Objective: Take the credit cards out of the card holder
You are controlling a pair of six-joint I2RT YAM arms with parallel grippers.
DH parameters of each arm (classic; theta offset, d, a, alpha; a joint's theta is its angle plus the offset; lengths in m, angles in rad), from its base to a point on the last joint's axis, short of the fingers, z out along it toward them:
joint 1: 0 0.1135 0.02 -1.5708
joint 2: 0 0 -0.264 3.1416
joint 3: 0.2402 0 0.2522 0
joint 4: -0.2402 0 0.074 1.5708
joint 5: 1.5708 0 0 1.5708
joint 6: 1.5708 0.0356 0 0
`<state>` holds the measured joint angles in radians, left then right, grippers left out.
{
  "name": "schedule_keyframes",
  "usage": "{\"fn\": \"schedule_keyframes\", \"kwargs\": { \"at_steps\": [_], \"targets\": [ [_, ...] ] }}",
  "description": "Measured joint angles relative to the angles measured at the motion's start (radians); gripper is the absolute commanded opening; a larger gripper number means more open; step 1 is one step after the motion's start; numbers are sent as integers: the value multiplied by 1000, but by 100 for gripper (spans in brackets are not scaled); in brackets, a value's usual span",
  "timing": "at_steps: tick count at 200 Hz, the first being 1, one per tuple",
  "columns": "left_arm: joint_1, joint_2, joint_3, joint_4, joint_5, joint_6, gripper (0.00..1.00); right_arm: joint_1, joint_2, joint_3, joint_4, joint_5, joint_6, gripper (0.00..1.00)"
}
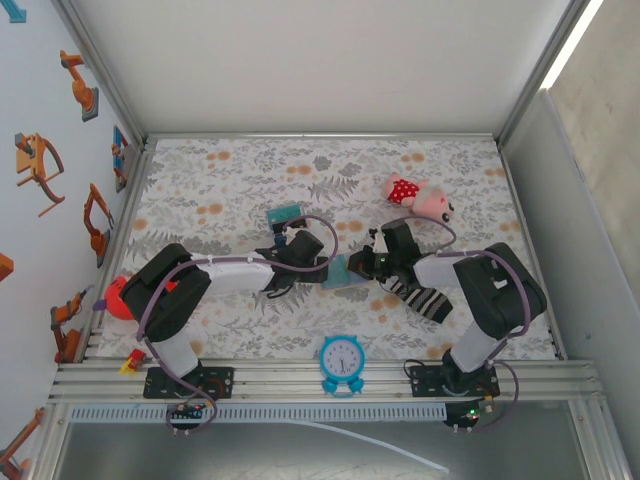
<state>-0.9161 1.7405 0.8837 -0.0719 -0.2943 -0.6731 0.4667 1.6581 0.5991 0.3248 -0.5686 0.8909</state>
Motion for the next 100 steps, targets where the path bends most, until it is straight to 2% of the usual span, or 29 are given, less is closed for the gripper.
{"fn": "schedule_keyframes", "kwargs": {
  "at_steps": [100],
  "targets": [
    [-2,0,3,8,26,50,97,-27,-34,-21,2,0,0,0]
  ]
}}
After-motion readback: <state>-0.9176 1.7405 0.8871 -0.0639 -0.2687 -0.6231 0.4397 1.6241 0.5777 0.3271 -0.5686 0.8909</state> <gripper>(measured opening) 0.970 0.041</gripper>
